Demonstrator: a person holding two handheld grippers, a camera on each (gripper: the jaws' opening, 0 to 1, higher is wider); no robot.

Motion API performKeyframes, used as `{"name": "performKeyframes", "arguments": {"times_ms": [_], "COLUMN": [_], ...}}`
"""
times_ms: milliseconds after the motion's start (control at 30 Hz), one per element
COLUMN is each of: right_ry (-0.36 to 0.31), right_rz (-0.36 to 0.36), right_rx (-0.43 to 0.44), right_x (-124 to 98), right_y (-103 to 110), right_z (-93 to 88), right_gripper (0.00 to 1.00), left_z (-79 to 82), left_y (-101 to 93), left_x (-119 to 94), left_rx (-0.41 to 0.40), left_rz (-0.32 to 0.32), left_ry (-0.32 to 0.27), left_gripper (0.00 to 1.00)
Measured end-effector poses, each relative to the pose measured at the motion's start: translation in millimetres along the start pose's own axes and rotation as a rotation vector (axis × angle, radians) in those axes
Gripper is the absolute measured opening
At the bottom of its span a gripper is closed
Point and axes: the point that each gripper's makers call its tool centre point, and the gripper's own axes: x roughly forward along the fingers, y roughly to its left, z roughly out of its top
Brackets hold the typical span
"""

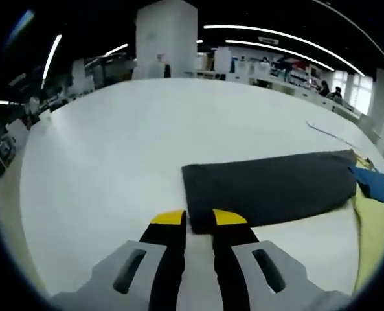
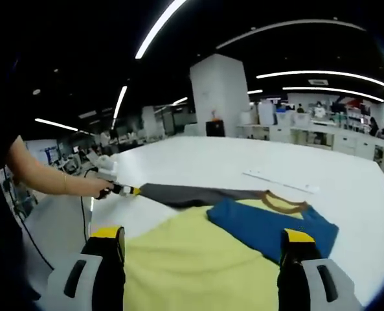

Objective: Fold the garment on the visible template until the final outline fits inside the template.

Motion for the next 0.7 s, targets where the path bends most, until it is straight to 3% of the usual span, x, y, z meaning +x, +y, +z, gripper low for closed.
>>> {"name": "performKeyframes", "arguments": {"times_ms": [133,300,700], "right_ry": [-0.003,0.005,0.005], "right_rz": [-0.008,-0.02,-0.04], "right_rx": [0.005,0.011,0.016], "right_x": [-2.9,-7.3,-12.8], "right_y": [-0.8,-2.4,-3.1], "right_z": [-1.2,-6.2,-9.1], "right_gripper": [0.99,0.98,0.98], "left_z": [-0.6,-1.1,2.7], "left_y": [0.7,2.2,-5.4], "left_x": [0.3,1.6,-4.6], "left_rx": [-0.037,-0.139,-0.164], "left_rz": [0.014,-0.003,-0.008], "left_ry": [0.003,-0.002,-0.004], "left_gripper": [0.08,0.01,0.0]}}
